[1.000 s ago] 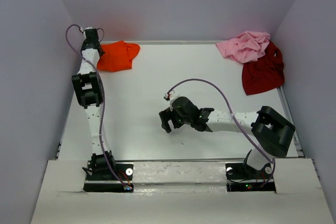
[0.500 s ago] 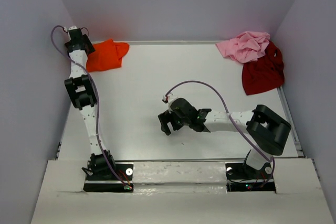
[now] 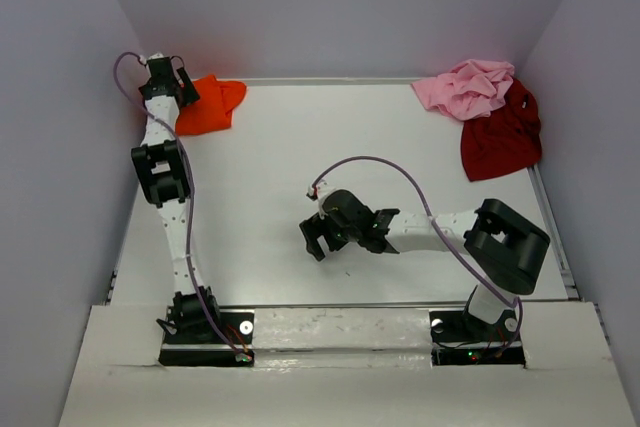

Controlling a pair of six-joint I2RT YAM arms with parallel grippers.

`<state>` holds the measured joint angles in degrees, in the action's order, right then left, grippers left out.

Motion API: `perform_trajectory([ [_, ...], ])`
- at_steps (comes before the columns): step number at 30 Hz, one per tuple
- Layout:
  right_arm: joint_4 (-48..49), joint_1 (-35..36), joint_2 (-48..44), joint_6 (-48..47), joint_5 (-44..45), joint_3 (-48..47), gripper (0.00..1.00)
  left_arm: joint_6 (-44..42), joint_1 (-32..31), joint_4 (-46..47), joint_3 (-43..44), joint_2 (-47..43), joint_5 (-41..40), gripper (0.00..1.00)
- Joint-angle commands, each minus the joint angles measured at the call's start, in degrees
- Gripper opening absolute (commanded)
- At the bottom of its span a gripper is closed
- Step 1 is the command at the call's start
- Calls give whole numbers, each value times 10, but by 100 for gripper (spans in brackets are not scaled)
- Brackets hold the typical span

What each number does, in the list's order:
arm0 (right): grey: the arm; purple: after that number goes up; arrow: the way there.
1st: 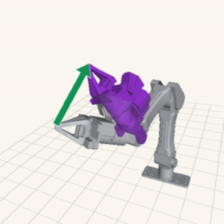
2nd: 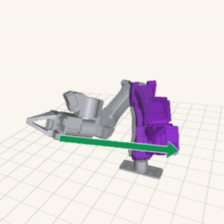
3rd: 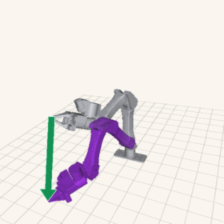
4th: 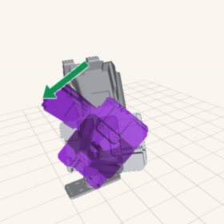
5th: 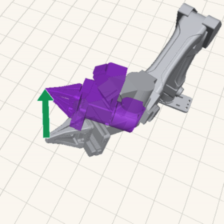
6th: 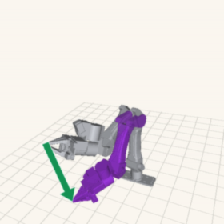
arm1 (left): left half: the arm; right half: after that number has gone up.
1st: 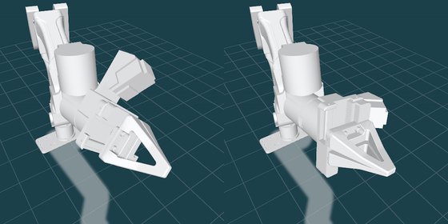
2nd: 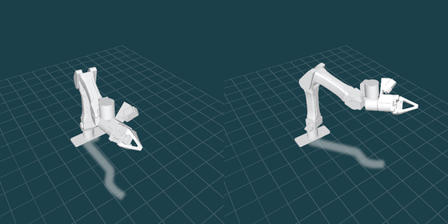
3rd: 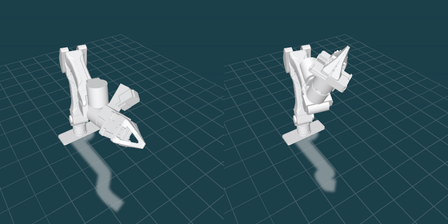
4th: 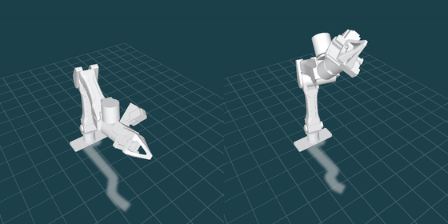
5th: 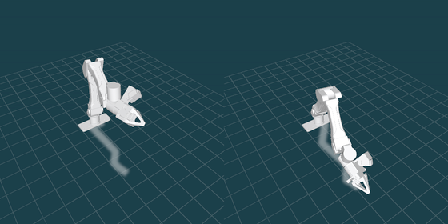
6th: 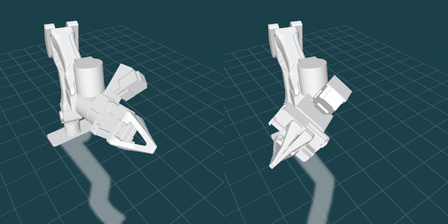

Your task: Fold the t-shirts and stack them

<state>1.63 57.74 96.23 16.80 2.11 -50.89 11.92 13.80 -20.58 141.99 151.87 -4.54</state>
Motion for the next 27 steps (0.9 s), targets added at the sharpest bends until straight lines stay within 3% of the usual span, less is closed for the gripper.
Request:
perform_trajectory([
  [1,20,6,-12,-12,32,-15,94,7,-44,-6,-47,-73,10,99],
  [4,21,6,-29,4,61,-8,96,33,-90,27,-126,-135,39,99],
  [8,23,6,-53,20,125,-2,100,107,-133,92,-299,-278,119,99],
  [11,16,1,-75,22,149,-5,100,88,-201,186,-530,-458,61,99],
  [13,7,1,-82,25,142,-13,100,65,-259,192,-572,-501,-51,99],
  [15,0,1,-78,32,127,-21,100,32,-285,182,-576,-523,-96,99],
  [17,-14,1,-76,41,117,-30,99,56,-273,131,-550,-521,-74,99],
  [27,-50,1,-127,41,154,-21,98,142,-230,202,-663,-533,11,99],
])
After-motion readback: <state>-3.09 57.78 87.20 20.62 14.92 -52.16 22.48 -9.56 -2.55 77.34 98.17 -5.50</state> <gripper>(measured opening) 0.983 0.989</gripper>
